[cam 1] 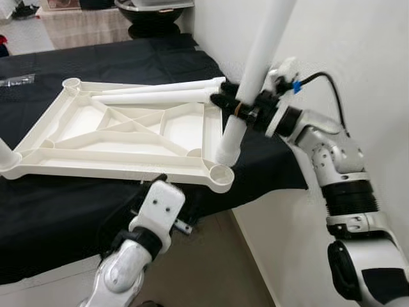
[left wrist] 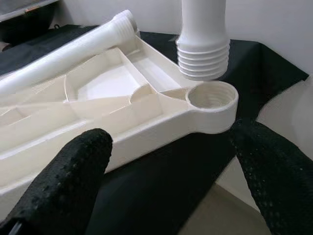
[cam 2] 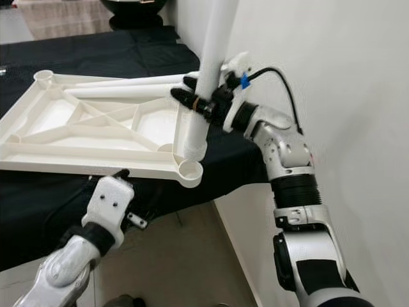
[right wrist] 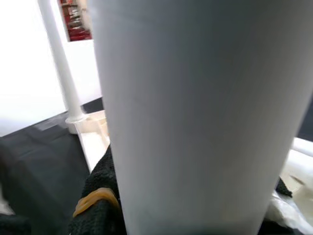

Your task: Building children table

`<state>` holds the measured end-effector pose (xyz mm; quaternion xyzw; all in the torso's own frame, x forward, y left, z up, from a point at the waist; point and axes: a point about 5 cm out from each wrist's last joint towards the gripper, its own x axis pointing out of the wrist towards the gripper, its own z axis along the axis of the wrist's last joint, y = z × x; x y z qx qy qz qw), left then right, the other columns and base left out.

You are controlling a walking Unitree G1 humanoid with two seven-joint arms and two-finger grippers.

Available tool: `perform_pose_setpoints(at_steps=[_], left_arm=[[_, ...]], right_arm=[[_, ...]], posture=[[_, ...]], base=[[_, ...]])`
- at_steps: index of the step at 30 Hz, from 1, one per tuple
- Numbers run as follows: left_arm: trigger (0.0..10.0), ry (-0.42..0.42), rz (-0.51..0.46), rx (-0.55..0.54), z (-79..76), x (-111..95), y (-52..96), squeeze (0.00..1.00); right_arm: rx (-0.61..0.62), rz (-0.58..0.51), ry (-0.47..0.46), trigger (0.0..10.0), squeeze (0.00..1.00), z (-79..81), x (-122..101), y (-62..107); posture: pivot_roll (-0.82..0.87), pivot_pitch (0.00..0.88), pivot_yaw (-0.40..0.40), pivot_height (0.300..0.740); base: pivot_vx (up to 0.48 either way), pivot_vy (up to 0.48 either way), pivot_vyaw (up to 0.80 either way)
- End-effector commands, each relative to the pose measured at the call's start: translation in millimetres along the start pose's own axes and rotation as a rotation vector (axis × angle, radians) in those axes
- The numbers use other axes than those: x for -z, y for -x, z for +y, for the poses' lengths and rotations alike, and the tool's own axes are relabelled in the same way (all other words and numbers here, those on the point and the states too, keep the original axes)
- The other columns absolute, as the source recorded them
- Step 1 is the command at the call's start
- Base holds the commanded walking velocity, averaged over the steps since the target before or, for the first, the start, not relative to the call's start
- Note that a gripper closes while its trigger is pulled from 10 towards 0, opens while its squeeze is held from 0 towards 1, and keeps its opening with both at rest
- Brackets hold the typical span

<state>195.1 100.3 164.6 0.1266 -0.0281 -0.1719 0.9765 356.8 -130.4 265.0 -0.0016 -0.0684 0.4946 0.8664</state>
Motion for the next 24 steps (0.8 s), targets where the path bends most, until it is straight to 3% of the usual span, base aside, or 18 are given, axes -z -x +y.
perform_pose_setpoints(at_steps=[1, 4, 12, 20, 24], left_arm=[[10.0, -0.010, -0.007, 0.018, -2.2, 1.8, 2.6, 0.00], [10.0, -0.003, -0.027, 0.028, -5.2, 1.5, 3.3, 0.00], [10.0, 0.003, -0.036, 0.029, -7.0, -1.2, 8.3, 0.00], [10.0, 0.014, -0.054, 0.034, -8.5, -7.8, 13.0, 0.00], [10.0, 0.006, -0.058, 0.040, -10.3, -10.3, 19.7, 0.00]], right_arm=[[-0.070, -0.001, 0.026, 10.0, 0.00, 7.2, -0.8, -5.2], [-0.169, 0.011, 0.043, 10.0, 0.00, 14.7, 0.6, -10.4], [-0.260, 0.038, 0.041, 10.0, 0.00, 15.4, 6.1, -8.9], [-0.263, 0.032, 0.042, 10.0, 0.00, 7.9, 6.5, -14.9], [-0.261, 0.047, 0.066, 10.0, 0.00, -6.6, 2.7, -8.9]], posture=[[0.01, 0.062, -0.065, 0.740], [0.01, 0.068, -0.067, 0.740], [0.03, 0.091, -0.070, 0.740], [0.05, 0.111, -0.071, 0.740], [0.07, 0.133, -0.076, 0.740]], base=[[0.000, 0.000, 0.00], [0.000, 0.000, 0.00], [0.000, 0.000, 0.00], [0.000, 0.000, 0.00], [0.000, 0.000, 0.00]])
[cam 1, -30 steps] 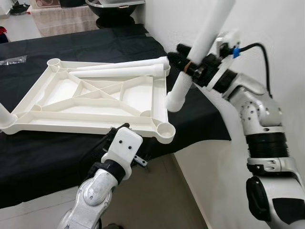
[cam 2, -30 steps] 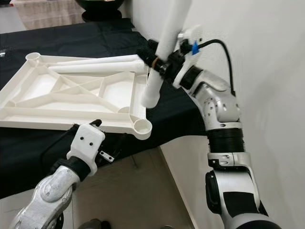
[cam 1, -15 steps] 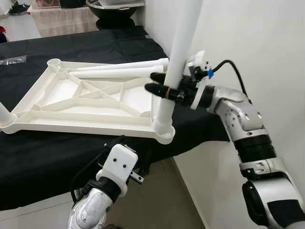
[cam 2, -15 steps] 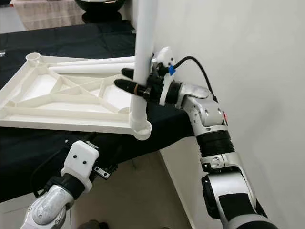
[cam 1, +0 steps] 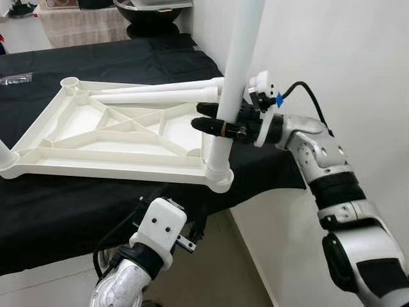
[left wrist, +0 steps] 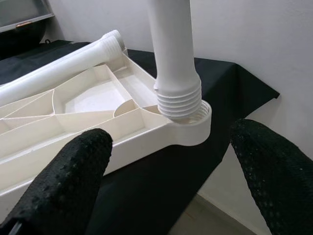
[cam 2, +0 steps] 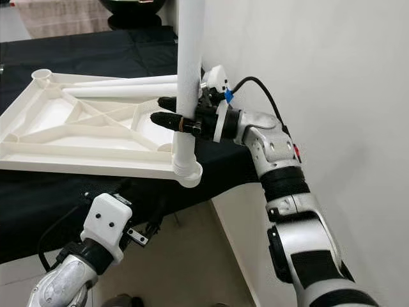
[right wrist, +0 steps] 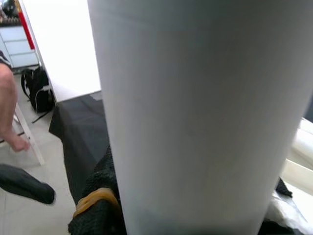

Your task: Building children table

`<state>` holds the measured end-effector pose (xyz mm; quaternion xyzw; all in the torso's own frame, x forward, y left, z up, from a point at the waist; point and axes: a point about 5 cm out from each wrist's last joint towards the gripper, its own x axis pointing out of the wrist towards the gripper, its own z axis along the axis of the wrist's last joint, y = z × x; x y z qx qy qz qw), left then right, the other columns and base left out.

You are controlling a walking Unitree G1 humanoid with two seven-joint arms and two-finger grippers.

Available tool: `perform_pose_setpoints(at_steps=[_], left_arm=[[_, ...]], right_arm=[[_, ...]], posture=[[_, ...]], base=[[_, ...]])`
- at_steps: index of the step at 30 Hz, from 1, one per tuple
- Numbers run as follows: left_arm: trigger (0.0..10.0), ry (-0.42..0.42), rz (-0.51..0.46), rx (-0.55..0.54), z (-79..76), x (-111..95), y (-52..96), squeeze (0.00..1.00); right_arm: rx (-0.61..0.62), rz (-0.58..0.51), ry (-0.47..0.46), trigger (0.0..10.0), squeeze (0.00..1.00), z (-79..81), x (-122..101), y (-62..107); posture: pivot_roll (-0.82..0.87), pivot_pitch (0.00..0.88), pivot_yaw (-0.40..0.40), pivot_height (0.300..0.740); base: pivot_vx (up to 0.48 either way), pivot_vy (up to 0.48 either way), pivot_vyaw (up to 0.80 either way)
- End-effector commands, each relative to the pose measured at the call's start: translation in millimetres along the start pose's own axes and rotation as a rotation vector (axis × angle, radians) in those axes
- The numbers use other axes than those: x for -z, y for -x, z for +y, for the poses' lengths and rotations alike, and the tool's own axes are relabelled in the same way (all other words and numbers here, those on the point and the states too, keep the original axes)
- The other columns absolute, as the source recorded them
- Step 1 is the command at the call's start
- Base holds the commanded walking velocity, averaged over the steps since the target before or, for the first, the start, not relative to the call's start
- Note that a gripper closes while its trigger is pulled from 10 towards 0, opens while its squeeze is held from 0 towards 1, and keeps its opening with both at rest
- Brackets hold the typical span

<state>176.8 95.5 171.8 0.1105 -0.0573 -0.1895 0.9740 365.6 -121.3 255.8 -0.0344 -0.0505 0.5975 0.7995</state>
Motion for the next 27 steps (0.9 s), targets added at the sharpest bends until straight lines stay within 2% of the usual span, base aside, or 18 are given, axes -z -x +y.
perform_pose_setpoints(at_steps=[1, 4, 11, 20, 27], left_arm=[[10.0, -0.016, 0.013, 0.012, -1.5, -0.8, 4.9, 0.00], [10.0, -0.016, 0.018, 0.010, -0.8, -0.6, 6.1, 0.00], [10.0, -0.014, 0.016, 0.016, -1.0, -1.6, 5.7, 0.00], [10.0, -0.012, 0.019, 0.013, 0.3, -1.1, 4.2, 0.00], [10.0, -0.017, 0.016, 0.010, 1.6, -1.7, 3.6, 0.00]], right_arm=[[-0.001, 0.000, 0.045, 10.0, 0.00, -6.4, -9.0, 7.0], [0.004, -0.005, 0.054, 10.0, 0.00, -8.7, -10.8, 12.0], [-0.022, -0.013, 0.061, 10.0, 0.00, -5.8, -6.9, 11.2], [-0.067, -0.036, 0.044, 10.0, 0.00, 4.5, 6.1, 1.0], [-0.067, -0.027, 0.037, 10.0, 0.00, 4.4, 8.7, -0.6]], posture=[[0.07, 0.135, -0.075, 0.740], [0.07, 0.138, -0.070, 0.740], [0.07, 0.143, -0.063, 0.740], [0.07, 0.130, -0.059, 0.740], [0.08, 0.126, -0.060, 0.740]], base=[[0.000, 0.000, 0.00], [0.000, 0.000, 0.00], [0.000, 0.000, 0.00], [0.000, 0.000, 0.00], [0.000, 0.000, 0.00]])
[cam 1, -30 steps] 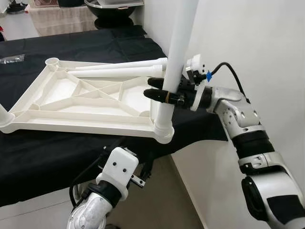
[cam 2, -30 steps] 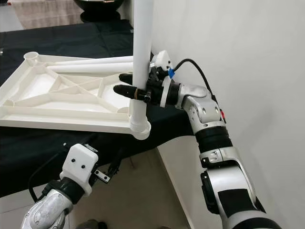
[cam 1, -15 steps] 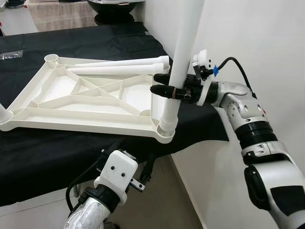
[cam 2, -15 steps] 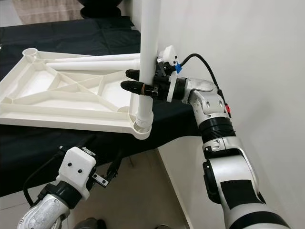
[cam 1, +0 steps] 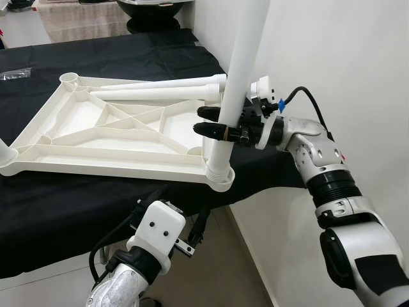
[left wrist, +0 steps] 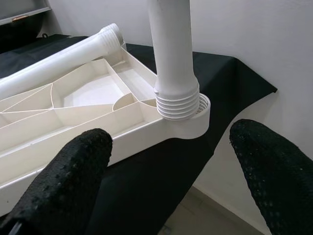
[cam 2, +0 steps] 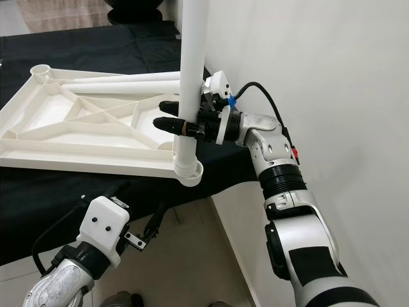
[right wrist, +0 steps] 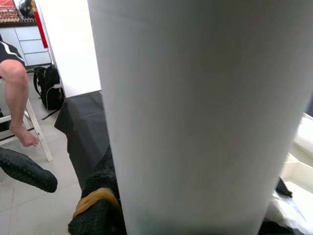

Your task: Building children table

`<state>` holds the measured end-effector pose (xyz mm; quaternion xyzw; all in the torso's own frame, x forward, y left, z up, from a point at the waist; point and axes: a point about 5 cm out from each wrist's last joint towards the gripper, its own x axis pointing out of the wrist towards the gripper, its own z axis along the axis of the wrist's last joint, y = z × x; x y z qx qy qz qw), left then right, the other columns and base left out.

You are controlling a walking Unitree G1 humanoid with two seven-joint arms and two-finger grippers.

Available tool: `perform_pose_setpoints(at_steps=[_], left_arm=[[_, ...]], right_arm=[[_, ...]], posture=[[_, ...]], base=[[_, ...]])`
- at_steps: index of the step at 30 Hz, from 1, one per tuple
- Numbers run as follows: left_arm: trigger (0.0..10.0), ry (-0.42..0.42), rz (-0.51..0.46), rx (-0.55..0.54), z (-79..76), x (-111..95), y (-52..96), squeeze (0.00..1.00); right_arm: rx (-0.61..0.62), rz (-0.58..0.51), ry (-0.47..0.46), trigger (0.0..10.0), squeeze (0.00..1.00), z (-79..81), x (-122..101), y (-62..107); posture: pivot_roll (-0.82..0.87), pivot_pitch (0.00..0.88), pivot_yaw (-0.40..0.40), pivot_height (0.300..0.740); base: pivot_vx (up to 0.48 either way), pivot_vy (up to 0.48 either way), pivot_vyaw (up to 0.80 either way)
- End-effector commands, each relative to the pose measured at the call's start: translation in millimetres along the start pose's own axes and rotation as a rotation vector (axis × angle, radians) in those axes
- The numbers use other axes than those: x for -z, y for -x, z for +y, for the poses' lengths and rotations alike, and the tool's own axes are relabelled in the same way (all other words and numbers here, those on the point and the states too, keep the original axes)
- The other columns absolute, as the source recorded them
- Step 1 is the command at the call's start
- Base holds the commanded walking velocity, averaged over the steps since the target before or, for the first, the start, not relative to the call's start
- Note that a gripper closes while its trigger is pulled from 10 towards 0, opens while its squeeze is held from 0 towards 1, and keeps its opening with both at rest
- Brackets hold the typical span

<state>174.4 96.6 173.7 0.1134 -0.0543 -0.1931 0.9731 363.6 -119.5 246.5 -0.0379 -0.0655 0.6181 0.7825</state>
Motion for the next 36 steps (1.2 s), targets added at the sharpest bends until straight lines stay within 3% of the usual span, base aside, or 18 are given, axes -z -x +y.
perform_pose_setpoints(at_steps=[1, 18, 36], left_arm=[[10.0, -0.015, 0.009, 0.001, 1.5, 0.1, 0.9, 0.00], [10.0, -0.015, 0.000, -0.004, 2.8, 0.0, -3.6, 0.00], [10.0, -0.016, -0.020, -0.015, 4.8, -3.0, -8.6, 0.00]], right_arm=[[-0.014, 0.000, 0.013, 10.0, 0.00, 0.6, 0.2, 0.1], [0.007, 0.037, 0.027, 10.0, 0.00, -8.9, -9.7, 22.3], [0.000, 0.026, 0.015, 10.0, 0.00, -2.0, 0.1, 5.3]], posture=[[0.08, 0.126, -0.060, 0.740], [0.06, 0.117, -0.051, 0.740], [0.06, 0.121, -0.053, 0.740]], base=[[0.000, 0.000, 0.00], [0.000, 0.000, 0.00], [0.000, 0.000, 0.00]])
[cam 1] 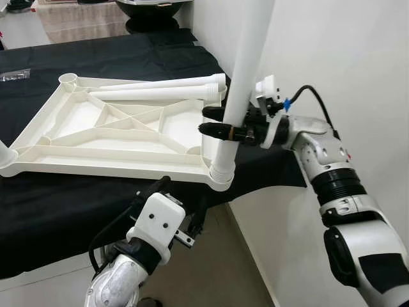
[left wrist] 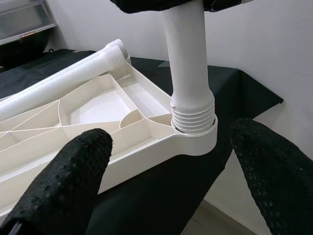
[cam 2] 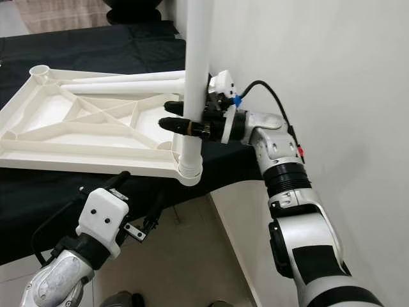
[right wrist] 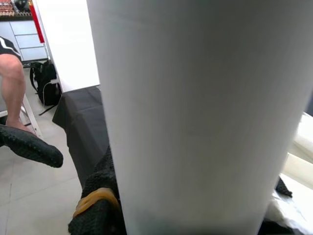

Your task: Building children table

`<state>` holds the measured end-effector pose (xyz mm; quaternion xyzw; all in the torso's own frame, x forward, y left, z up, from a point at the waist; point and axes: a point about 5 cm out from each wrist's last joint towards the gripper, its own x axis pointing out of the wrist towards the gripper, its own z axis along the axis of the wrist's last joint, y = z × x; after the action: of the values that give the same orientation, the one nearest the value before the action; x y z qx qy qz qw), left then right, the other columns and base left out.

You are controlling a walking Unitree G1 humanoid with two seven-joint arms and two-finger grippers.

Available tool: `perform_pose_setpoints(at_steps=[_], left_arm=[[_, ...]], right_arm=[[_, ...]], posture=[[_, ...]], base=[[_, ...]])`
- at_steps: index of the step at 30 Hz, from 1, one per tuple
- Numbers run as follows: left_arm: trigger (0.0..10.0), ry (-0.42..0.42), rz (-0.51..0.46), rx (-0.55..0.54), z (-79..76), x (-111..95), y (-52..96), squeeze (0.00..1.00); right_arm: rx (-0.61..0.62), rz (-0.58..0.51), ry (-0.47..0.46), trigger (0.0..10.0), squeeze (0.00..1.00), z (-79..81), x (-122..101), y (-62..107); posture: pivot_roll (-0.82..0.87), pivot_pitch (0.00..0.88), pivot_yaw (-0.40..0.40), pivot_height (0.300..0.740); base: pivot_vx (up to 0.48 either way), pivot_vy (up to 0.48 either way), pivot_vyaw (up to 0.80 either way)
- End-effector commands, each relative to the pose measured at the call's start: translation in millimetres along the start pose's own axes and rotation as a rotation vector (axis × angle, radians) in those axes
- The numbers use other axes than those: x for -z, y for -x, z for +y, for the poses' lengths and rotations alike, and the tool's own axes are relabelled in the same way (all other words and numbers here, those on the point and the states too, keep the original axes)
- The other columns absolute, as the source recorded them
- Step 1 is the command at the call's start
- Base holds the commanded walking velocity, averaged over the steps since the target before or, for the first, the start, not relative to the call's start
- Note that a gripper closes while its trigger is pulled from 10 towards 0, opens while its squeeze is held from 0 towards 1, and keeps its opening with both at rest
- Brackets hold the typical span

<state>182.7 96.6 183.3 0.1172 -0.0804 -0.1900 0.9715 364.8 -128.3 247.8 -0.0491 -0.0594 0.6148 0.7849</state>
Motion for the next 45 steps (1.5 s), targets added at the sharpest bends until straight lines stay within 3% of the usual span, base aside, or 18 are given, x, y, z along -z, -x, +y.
perform_pose_setpoints(at_steps=[1, 14, 20, 24, 27, 28, 30, 34, 38, 45], left_arm=[[10.0, 0.001, 0.029, -0.004, -0.7, 5.1, -0.1, 0.00], [10.0, -0.002, 0.021, -0.007, 0.4, 3.2, -1.7, 0.00], [10.0, -0.001, 0.018, -0.003, -0.7, 3.1, -2.8, 0.00], [10.0, -0.001, 0.017, -0.003, -0.6, 3.1, -2.9, 0.00], [10.0, -0.005, 0.013, -0.004, 0.7, 2.5, -4.3, 0.00], [10.0, -0.005, 0.013, -0.004, 0.7, 2.5, -4.3, 0.00], [10.0, -0.006, 0.009, -0.006, 1.5, 2.1, -5.4, 0.00], [10.0, -0.005, 0.008, -0.008, 1.8, 1.9, -5.8, 0.00], [10.0, -0.005, 0.004, -0.006, 1.4, 1.3, -7.2, 0.00], [10.0, -0.006, 0.003, -0.007, 2.0, 0.9, -7.7, 0.00]], right_arm=[[-0.006, 0.002, 0.005, 10.0, 0.00, 1.4, 1.2, -2.9], [0.005, 0.042, 0.011, 10.0, 0.00, 2.8, 8.8, -7.7], [0.181, 0.041, 0.034, 10.0, 0.00, -6.4, 12.7, -6.9], [0.203, 0.040, 0.034, 10.0, 0.00, -7.6, 13.3, -6.5], [0.363, 0.048, 0.031, 10.0, 0.00, -16.4, 17.5, -4.1], [0.363, 0.048, 0.031, 10.0, 0.00, -16.4, 17.5, -4.1], [0.538, 0.093, 0.015, 10.0, 0.00, -25.9, 24.7, -1.2], [0.591, 0.113, 0.015, 10.0, 0.00, -28.5, 26.9, -1.1], [0.696, 0.169, -0.043, 10.0, 0.00, -33.0, 34.5, -4.7], [0.834, 0.163, -0.130, 10.0, 0.00, -36.6, 41.2, -9.0]], posture=[[0.06, 0.121, -0.053, 0.740], [0.06, 0.128, -0.061, 0.740], [0.05, 0.126, -0.056, 0.740], [0.05, 0.126, -0.056, 0.740], [0.05, 0.126, -0.053, 0.740], [0.05, 0.126, -0.053, 0.740], [0.05, 0.128, -0.053, 0.740], [0.05, 0.129, -0.048, 0.740], [0.04, 0.128, -0.054, 0.740], [0.05, 0.135, -0.053, 0.740]], base=[[0.000, 0.000, 0.00], [0.000, 0.000, 0.00], [0.000, 0.000, 0.00], [0.000, 0.000, 0.00], [0.000, 0.000, 0.00], [0.000, 0.000, 0.00], [0.000, 0.000, 0.00], [0.000, 0.000, 0.00], [0.000, 0.000, 0.00], [0.000, 0.000, 0.00]])
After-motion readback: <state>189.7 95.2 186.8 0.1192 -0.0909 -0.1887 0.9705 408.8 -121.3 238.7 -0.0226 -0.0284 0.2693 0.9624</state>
